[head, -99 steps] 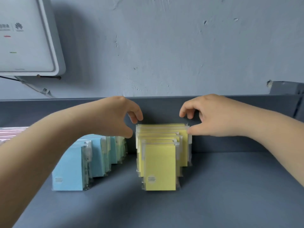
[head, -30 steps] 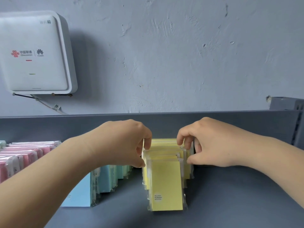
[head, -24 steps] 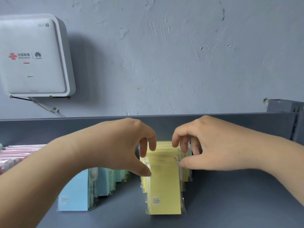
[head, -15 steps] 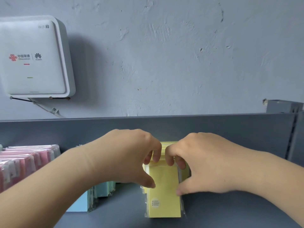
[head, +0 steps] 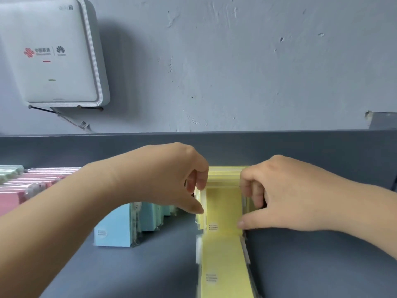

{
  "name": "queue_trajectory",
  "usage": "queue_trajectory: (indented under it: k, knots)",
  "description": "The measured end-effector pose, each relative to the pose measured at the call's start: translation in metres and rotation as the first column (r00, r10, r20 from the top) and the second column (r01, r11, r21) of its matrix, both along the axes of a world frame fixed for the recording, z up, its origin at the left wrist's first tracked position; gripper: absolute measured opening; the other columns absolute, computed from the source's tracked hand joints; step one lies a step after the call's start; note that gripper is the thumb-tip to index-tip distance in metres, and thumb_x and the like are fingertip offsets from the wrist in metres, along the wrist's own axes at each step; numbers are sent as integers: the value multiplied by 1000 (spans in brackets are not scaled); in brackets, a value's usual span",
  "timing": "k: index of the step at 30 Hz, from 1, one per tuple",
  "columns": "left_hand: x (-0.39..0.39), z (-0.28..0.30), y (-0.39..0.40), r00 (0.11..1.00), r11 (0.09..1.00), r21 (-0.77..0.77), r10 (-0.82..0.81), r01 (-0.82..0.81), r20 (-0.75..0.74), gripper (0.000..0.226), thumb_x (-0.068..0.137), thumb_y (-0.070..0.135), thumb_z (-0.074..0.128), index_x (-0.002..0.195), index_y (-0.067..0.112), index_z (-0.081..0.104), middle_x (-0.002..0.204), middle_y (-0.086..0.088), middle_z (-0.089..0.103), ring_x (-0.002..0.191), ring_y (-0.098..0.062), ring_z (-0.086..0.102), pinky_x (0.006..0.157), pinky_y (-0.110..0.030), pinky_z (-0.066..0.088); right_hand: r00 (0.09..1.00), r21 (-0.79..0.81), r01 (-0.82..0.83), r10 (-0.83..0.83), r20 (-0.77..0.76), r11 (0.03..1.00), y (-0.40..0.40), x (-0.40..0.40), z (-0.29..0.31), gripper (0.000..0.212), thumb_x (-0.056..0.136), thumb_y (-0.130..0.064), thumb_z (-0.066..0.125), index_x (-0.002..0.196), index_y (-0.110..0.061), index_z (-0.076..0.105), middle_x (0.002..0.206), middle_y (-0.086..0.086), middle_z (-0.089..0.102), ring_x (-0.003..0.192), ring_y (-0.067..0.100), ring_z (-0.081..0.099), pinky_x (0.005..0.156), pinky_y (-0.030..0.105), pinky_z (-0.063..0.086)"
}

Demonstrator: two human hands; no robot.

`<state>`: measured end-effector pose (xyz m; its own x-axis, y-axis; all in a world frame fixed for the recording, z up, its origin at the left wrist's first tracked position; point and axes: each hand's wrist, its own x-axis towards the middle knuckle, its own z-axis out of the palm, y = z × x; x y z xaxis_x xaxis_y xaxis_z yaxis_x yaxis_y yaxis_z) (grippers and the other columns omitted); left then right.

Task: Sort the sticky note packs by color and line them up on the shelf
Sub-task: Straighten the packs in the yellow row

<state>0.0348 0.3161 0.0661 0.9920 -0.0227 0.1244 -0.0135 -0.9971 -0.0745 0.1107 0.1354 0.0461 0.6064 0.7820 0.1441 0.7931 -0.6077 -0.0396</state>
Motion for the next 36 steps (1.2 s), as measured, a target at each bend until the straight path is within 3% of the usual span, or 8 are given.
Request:
queue_trajectory:
  k: [5,10,14,18,23,27,31,36]
  knots:
    - [-20,-24,0,998,961,-277,6,-22,-61,22,69,48,69,79,32,58,77,19,63,62,8,52,55,-4,38,965,32,2,6,-264,999,-15,2,-19,43,58,-67,69,84,-35,56,82,-18,65,63,-11,57,57,12,46]
    - [-42,-60,-1,989,939,-329,54,-98,-140,31,70,57,62,89,35,52,74,50,45,62,9,49,58,-7,38,935,26,-8,16,-353,1000,-22,-4,-30,48,54,-70,67,87,-37,57,81,-18,63,63,-15,53,55,8,43]
    - [-47,-78,-2,990,890,-442,58,-109,-128,56,58,69,62,105,41,53,85,29,52,74,10,49,64,-6,38,917,13,-36,38,-397,999,-21,-12,-40,65,46,-77,63,98,-39,58,80,-24,58,60,-14,51,51,8,39]
    - [-44,-83,-2,992,846,-528,19,-81,-123,81,40,83,60,109,40,60,91,31,50,76,7,50,63,-7,37,926,-30,-43,28,-376,999,-19,-17,-45,72,48,-74,68,110,-40,55,84,-17,52,59,-5,49,57,15,42]
    - [-43,-89,-4,998,767,-639,46,-57,-34,75,32,75,71,96,38,58,81,30,55,64,4,48,57,-9,39,921,-22,-23,13,-390,1000,-17,-18,-43,61,45,-68,76,89,-37,49,75,-17,47,58,-7,46,51,13,36]
    - [-36,-92,-2,985,772,-632,46,71,166,64,42,68,71,97,41,50,95,24,51,68,-6,48,57,-8,39,966,78,30,-9,-258,997,-15,-19,-39,65,49,-65,77,93,-38,36,73,-21,43,64,-9,45,50,15,32]
    - [-24,-95,-5,922,759,-625,90,181,376,48,58,34,84,94,36,51,90,25,49,70,-1,48,61,-5,37,1000,180,8,-4,-23,984,-10,-19,-41,54,73,-53,65,95,-42,17,77,-18,40,68,2,44,60,17,36]
    - [-12,-103,-8,855,705,-670,179,234,487,58,66,11,81,101,40,46,96,18,49,87,0,48,72,-7,41,1000,283,19,-15,-17,959,-6,-9,-44,56,80,-47,59,91,-46,5,83,-24,40,68,2,48,59,15,36]
